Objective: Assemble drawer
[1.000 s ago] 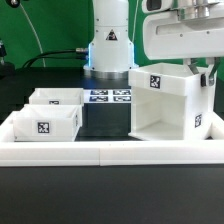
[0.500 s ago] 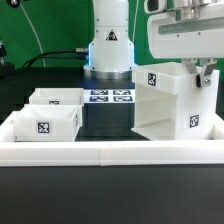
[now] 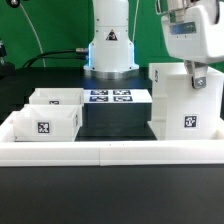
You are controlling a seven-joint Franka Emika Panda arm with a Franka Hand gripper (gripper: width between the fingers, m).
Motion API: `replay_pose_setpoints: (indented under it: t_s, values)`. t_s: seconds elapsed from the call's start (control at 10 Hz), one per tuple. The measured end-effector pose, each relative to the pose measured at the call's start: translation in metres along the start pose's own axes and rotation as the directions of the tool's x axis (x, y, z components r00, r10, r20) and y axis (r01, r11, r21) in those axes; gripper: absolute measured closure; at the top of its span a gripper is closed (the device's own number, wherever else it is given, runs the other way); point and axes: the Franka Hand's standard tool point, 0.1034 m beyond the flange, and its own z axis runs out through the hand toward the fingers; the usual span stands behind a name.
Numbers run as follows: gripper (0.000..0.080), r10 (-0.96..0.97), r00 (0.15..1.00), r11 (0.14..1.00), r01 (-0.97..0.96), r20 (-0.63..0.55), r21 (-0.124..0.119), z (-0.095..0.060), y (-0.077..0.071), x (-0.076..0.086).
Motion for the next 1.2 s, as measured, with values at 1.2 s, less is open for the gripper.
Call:
replay_pose_setpoints:
  t_s: [1.2]
  values:
    - [0.0755,-0.022,1.000,0.999,0.021,0.014,0.030,0.004,-0.042,-0.005]
